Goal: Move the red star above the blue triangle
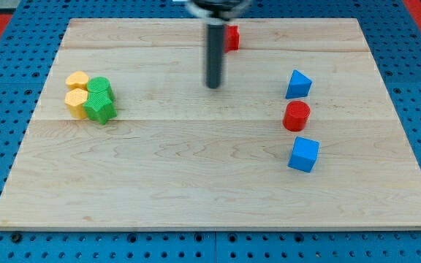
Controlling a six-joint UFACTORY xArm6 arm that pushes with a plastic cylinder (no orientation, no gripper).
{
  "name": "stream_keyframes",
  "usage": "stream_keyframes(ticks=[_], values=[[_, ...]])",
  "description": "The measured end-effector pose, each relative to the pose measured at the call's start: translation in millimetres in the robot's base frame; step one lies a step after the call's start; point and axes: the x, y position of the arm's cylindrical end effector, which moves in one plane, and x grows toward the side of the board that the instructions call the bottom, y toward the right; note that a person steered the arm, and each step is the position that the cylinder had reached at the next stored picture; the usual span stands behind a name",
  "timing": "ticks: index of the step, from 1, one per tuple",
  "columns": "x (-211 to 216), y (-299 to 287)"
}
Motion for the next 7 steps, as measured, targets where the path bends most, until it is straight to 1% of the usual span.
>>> stream_keyframes(ticks=[1,2,4,6,7], values=[[-51.6,-102.8],[-112.2,-115.3],[-120.5,31.0],[-117.4,95.0],[-104.2,110.2]])
